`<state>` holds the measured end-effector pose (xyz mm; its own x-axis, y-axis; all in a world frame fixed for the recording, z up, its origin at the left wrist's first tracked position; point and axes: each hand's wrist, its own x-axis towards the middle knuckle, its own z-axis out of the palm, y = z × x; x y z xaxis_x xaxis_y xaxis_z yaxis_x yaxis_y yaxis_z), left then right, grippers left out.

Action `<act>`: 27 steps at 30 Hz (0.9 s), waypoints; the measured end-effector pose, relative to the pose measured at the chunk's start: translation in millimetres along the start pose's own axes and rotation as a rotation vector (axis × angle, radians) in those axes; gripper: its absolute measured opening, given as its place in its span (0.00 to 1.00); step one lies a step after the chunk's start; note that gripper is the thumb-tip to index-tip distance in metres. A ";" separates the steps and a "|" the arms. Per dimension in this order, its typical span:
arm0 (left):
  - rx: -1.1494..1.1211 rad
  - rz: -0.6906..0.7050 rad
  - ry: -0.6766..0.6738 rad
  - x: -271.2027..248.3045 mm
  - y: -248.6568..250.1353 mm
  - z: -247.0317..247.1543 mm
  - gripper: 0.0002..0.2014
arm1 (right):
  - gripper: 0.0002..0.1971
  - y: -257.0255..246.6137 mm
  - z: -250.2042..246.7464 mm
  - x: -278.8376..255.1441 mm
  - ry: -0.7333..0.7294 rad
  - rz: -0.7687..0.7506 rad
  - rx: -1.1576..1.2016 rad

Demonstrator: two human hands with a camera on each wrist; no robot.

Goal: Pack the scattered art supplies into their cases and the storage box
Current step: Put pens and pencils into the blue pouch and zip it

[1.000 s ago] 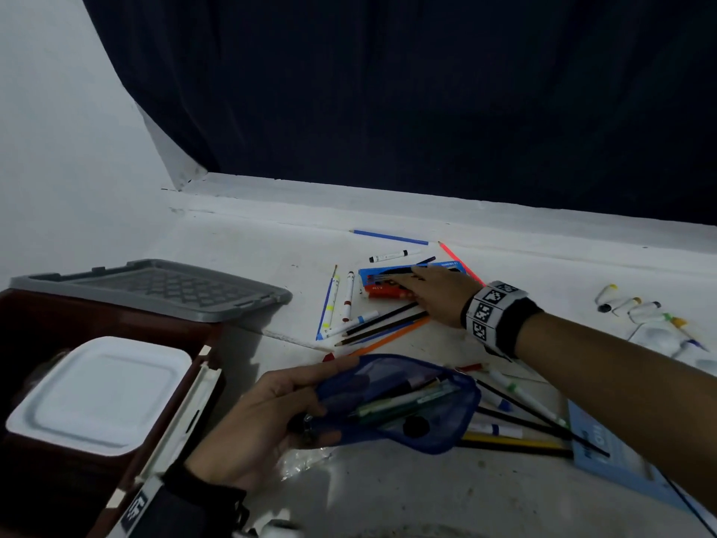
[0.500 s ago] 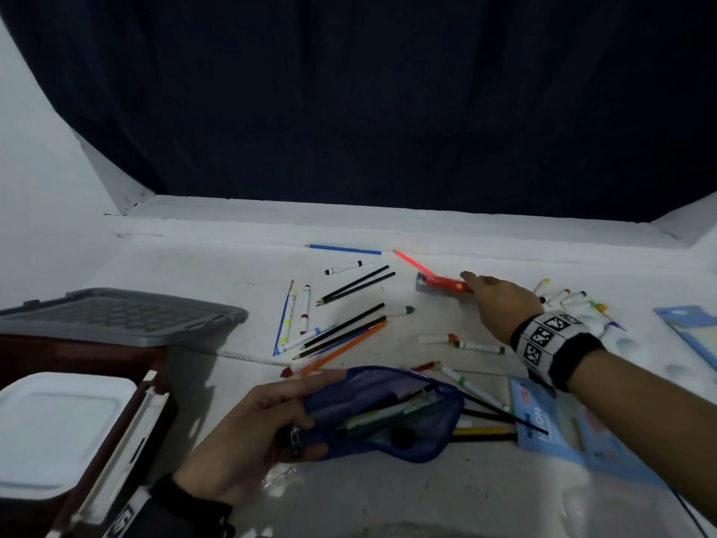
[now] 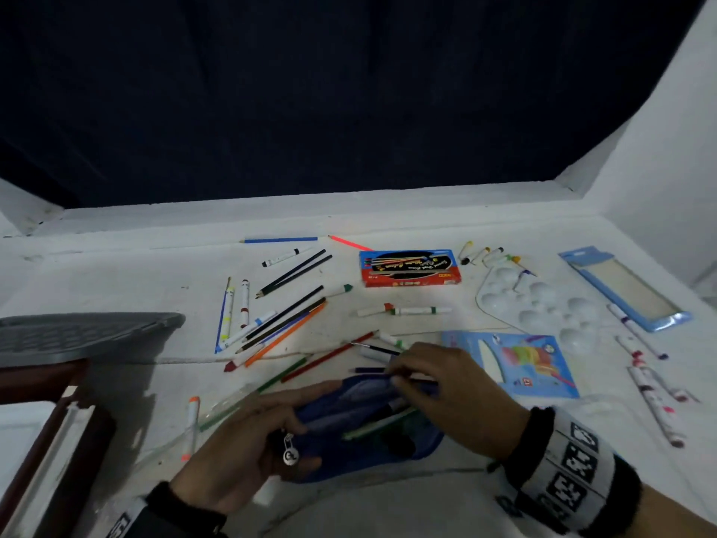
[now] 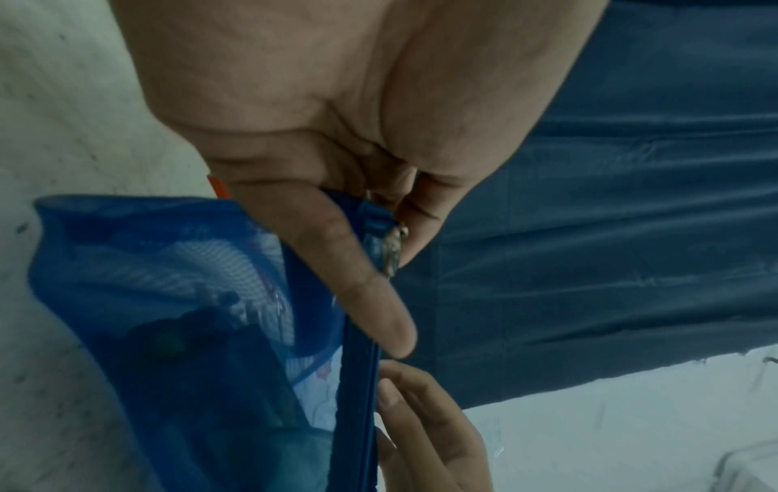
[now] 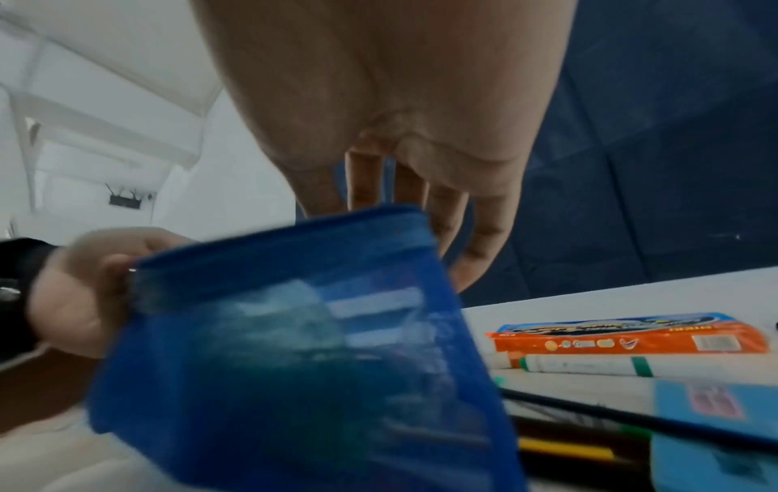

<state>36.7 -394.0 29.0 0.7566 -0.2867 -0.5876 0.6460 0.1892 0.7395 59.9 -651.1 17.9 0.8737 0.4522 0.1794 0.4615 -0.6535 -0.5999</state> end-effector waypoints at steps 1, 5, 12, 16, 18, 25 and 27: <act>0.008 -0.006 -0.001 0.4 -2.9 3.3 0.25 | 0.09 -3.1 1.5 -9.1 -0.016 -0.014 -0.005; 0.100 -0.005 -0.003 0.5 -18.7 12.8 0.28 | 0.13 -1.5 4.1 -33.8 -0.085 -0.045 -0.100; 0.063 0.135 -0.010 -21.3 -47.4 16.8 0.21 | 0.26 7.9 2.1 -55.5 -0.224 -0.074 -0.274; 0.162 0.282 -0.084 -40.2 -62.2 4.1 0.28 | 0.32 6.4 -5.3 -60.5 -0.265 -0.029 -0.308; 0.257 0.335 -0.123 -50.2 -71.7 -4.3 0.35 | 0.34 4.1 -6.8 -63.0 -0.268 -0.033 -0.335; 0.771 0.626 0.222 -51.9 -85.1 13.0 0.20 | 0.30 -12.5 4.6 -69.3 -0.148 -0.052 -0.425; 0.703 0.646 0.255 -52.2 -83.1 20.3 0.11 | 0.22 -25.3 7.7 -70.5 -0.085 -0.123 -0.372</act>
<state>-58.6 -413.8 4.9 0.9951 -0.0986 0.0057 -0.0436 -0.3868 0.9211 -14.6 -661.8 14.4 0.7997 0.5793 0.1580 0.5999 -0.7595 -0.2516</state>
